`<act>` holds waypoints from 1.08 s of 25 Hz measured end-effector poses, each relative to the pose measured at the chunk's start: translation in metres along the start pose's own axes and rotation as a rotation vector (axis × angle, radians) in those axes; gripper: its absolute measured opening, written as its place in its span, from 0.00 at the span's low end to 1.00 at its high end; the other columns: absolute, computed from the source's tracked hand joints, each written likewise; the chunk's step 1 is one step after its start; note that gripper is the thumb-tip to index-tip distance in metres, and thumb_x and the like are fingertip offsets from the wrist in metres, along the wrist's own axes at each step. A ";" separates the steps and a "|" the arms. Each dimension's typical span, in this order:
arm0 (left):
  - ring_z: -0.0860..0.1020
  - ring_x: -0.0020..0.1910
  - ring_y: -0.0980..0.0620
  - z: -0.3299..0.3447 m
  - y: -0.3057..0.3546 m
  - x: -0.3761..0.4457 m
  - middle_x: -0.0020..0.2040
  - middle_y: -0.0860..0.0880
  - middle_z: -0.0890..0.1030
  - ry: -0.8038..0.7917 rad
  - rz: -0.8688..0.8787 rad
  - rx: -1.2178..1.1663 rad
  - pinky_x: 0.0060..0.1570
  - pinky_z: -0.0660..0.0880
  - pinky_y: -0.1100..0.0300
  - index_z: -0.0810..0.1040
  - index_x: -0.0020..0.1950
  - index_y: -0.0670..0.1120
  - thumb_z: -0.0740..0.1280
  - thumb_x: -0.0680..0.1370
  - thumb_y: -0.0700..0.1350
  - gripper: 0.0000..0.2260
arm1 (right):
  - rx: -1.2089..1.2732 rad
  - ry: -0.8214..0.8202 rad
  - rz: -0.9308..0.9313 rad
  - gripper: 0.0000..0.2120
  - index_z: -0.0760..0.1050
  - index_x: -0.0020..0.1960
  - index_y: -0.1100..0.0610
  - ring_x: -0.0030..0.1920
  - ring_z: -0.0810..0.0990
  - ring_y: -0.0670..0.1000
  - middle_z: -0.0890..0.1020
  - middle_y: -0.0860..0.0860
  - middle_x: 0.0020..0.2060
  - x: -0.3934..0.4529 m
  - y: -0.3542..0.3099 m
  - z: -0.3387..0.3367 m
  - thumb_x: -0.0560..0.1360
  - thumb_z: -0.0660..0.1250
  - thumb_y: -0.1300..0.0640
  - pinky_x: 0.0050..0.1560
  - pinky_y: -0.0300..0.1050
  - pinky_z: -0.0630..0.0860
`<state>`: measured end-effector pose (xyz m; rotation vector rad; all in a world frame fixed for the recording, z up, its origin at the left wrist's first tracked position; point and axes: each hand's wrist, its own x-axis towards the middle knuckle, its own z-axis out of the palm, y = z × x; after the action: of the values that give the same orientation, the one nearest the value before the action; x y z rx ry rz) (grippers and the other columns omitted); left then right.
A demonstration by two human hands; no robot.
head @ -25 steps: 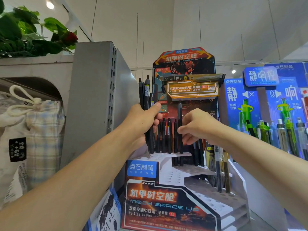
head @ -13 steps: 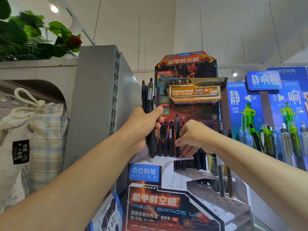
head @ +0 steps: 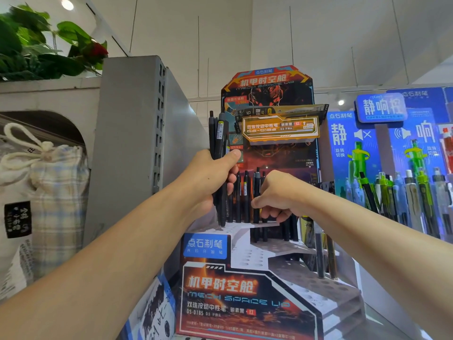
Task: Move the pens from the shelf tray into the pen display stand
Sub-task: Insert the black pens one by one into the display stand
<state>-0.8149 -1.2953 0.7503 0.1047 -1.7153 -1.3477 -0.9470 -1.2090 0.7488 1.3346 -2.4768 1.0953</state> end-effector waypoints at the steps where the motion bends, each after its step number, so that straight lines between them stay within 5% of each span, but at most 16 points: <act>1: 0.74 0.30 0.56 0.001 0.000 0.000 0.35 0.48 0.76 -0.003 0.002 0.000 0.28 0.75 0.65 0.78 0.50 0.44 0.67 0.82 0.46 0.06 | -0.007 -0.003 -0.006 0.09 0.79 0.50 0.67 0.28 0.76 0.50 0.83 0.56 0.33 0.000 0.000 0.000 0.78 0.71 0.59 0.29 0.43 0.79; 7: 0.73 0.30 0.56 0.003 0.003 -0.002 0.35 0.48 0.76 -0.011 0.011 0.008 0.27 0.74 0.66 0.78 0.49 0.43 0.67 0.82 0.46 0.07 | -0.064 0.009 -0.036 0.09 0.78 0.43 0.64 0.28 0.76 0.49 0.83 0.55 0.32 0.000 -0.002 0.001 0.78 0.71 0.58 0.29 0.42 0.78; 17: 0.73 0.31 0.55 0.001 0.003 -0.004 0.36 0.48 0.76 -0.010 0.002 0.026 0.29 0.75 0.64 0.78 0.49 0.44 0.66 0.82 0.46 0.06 | -0.165 0.040 -0.051 0.12 0.82 0.46 0.66 0.34 0.80 0.53 0.85 0.56 0.35 -0.002 -0.004 0.003 0.78 0.71 0.56 0.43 0.50 0.85; 22: 0.73 0.30 0.56 0.003 0.004 -0.004 0.35 0.48 0.76 -0.018 0.000 0.030 0.27 0.75 0.66 0.78 0.49 0.44 0.67 0.82 0.46 0.07 | -0.059 -0.046 0.074 0.12 0.79 0.47 0.68 0.27 0.78 0.51 0.83 0.57 0.31 -0.002 -0.004 0.002 0.80 0.68 0.58 0.32 0.45 0.80; 27: 0.73 0.28 0.57 0.005 0.003 -0.005 0.35 0.48 0.77 -0.010 -0.020 0.023 0.27 0.74 0.65 0.78 0.50 0.44 0.67 0.82 0.46 0.06 | -0.145 -0.067 0.062 0.14 0.81 0.47 0.68 0.30 0.80 0.53 0.84 0.57 0.33 -0.010 -0.009 0.002 0.80 0.68 0.56 0.38 0.48 0.84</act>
<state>-0.8140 -1.2880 0.7500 0.1289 -1.7425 -1.3452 -0.9341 -1.2067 0.7479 1.2808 -2.6055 0.8764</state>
